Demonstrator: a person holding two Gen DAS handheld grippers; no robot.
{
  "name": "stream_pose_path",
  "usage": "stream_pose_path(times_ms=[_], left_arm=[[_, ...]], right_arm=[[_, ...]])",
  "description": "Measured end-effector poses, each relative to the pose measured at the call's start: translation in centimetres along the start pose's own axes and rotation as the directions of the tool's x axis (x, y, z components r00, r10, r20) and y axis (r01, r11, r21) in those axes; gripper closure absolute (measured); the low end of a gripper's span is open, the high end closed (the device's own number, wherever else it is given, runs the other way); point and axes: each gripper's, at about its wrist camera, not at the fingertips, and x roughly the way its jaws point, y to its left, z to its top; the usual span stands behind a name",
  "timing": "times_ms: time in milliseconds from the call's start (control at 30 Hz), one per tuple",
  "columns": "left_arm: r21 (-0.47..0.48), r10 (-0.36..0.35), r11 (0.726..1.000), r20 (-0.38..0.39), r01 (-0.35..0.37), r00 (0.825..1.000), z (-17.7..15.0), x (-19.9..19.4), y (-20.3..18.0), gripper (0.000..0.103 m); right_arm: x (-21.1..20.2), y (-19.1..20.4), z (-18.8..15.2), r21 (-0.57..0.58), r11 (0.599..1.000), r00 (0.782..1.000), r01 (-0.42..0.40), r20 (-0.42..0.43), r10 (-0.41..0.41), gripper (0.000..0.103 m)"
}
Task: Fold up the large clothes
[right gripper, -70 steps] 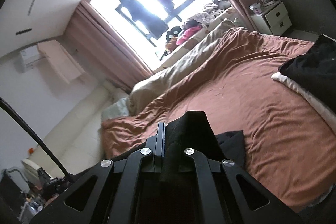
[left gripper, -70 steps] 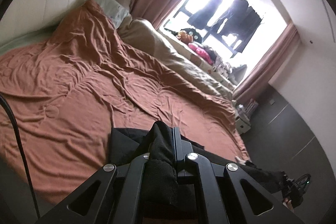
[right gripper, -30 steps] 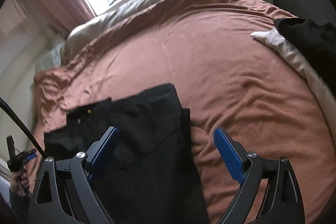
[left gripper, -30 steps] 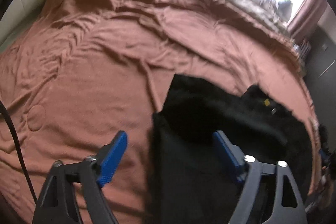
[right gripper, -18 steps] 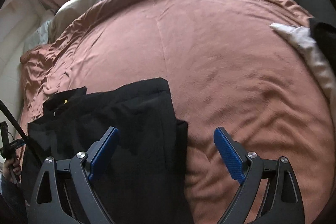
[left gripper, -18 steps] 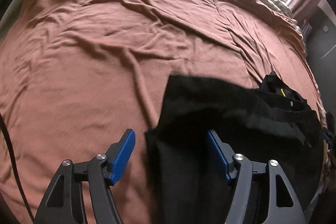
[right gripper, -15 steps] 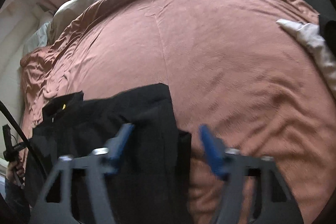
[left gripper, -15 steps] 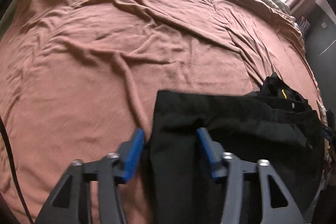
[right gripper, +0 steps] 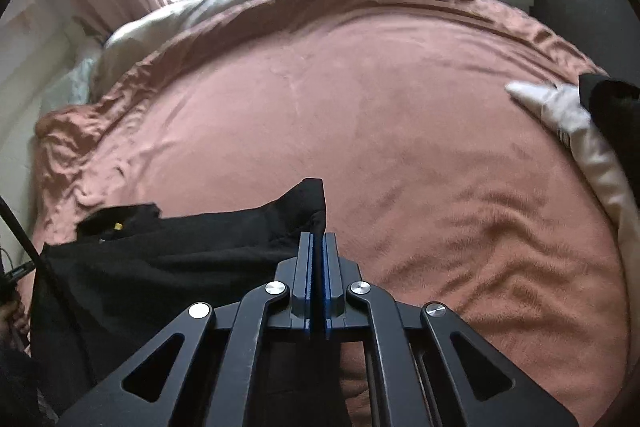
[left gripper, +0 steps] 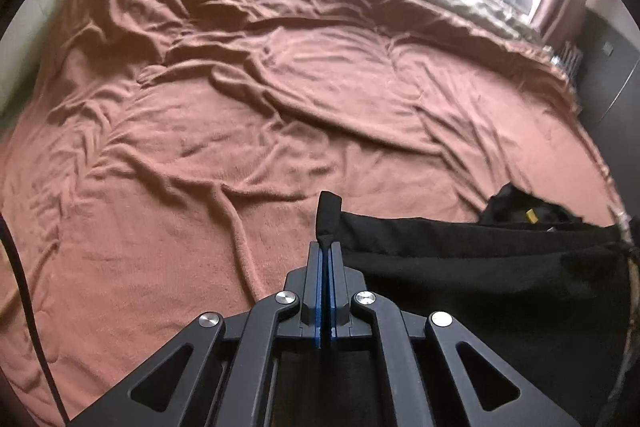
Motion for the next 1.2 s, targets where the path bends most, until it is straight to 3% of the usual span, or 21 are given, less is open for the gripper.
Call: stream_pose_path(times_ms=[100, 133, 200, 233, 267, 600, 1000, 1100, 1200], left_arm=[[-0.014, 0.048, 0.999, -0.074, -0.049, 0.996, -0.4, 1.1, 0.2, 0.091], [-0.035, 0.025, 0.999, -0.07, -0.027, 0.997, -0.6, 0.7, 0.7, 0.091], [-0.047, 0.0, 0.999, -0.054, -0.003, 0.999, -1.1, -0.6, 1.2, 0.085], [-0.04, 0.012, 0.999, -0.044, -0.014, 0.999, -1.3, -1.6, 1.4, 0.078], [-0.032, 0.023, 0.999, -0.028, -0.024, 0.999, -1.6, -2.6, 1.6, 0.074], [0.005, -0.021, 1.0, 0.01, 0.021, 1.0, -6.5, -9.0, 0.3, 0.073], [0.079, -0.053, 0.995, -0.013, 0.054, 0.998, -14.6, -11.7, -3.1, 0.073], [0.066, -0.049, 0.997, -0.021, 0.05, 0.999, -16.6, -12.1, -3.1, 0.073], [0.068, -0.001, 0.998, -0.026, 0.003, 1.0, -18.4, -12.2, -2.9, 0.073]], right_arm=[[-0.1, 0.1, -0.3, 0.017, 1.0, 0.999, 0.012, -0.03, -0.012, 0.099], [-0.5, 0.4, -0.2, 0.012, 1.0, 1.0, 0.012, -0.026, -0.012, 0.092], [-1.9, 0.7, 0.0, -0.006, 1.0, 1.0, 0.019, -0.006, -0.019, 0.061], [-2.6, 0.6, -0.1, -0.01, 1.0, 1.0, 0.023, 0.004, -0.023, 0.039], [-3.6, 0.6, -0.5, -0.012, 1.0, 0.999, 0.023, 0.022, -0.022, 0.037], [-10.8, 1.1, -5.3, -0.038, 0.999, 0.999, -0.009, 0.048, 0.011, 0.037], [-15.5, 0.7, -11.6, -0.073, 0.996, 0.999, -0.048, 0.009, 0.049, 0.037], [-16.4, 1.3, -13.4, -0.078, 0.996, 0.999, -0.05, 0.002, 0.051, 0.037], [-16.6, 1.3, -15.3, -0.083, 0.995, 0.999, -0.05, -0.02, 0.049, 0.037]])
